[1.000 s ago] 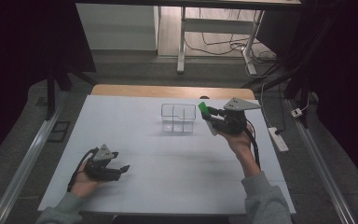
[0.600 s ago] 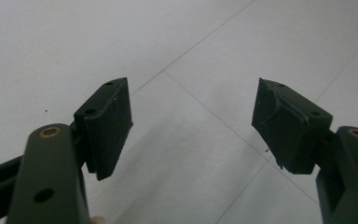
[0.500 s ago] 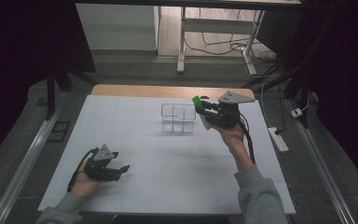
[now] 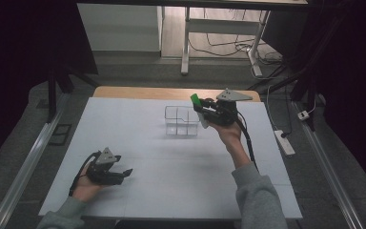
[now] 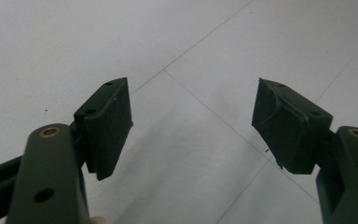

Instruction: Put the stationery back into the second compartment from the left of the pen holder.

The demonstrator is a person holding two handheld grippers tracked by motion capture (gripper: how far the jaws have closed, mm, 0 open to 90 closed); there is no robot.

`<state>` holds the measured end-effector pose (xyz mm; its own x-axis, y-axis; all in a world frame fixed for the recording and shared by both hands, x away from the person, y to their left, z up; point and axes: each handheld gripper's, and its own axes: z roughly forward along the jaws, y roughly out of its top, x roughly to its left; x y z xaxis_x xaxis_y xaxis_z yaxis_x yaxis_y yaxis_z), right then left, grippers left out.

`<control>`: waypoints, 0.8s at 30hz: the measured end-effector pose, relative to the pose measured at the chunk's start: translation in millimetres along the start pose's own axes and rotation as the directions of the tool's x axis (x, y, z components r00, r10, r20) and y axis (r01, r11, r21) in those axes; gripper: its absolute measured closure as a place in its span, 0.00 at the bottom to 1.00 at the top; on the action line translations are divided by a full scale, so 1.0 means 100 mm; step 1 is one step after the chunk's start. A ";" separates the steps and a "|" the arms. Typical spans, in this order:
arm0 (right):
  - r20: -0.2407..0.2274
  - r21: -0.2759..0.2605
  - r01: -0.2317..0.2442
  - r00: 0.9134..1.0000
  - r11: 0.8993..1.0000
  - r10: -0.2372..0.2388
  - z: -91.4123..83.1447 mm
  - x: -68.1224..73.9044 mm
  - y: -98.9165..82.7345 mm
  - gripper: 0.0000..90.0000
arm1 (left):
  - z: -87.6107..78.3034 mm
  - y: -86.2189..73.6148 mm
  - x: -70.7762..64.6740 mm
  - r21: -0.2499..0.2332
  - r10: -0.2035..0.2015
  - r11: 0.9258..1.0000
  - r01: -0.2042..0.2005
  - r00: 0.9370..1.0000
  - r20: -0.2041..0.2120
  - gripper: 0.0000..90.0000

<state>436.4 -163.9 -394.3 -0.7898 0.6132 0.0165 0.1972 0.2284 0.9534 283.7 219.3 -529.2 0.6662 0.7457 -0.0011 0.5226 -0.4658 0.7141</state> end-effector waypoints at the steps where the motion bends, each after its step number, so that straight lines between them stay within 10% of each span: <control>1: -0.003 -0.004 -0.002 1.000 1.000 0.002 0.02 0.00 0.00 0.74 | 0.00 0.00 0.00 0.000 0.000 1.000 0.000 1.000 0.000 0.31; 24: -0.027 -0.031 -0.047 0.999 0.998 0.046 0.46 -0.06 -0.04 0.73 | 0.01 -0.01 0.01 0.002 -0.002 1.000 0.002 1.000 0.006 0.31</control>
<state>467.0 -133.2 -412.4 -0.7954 0.6021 0.0689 0.2162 0.1756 0.9604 284.3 220.2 -530.6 0.6683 0.7439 -0.0062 0.5247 -0.4654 0.7128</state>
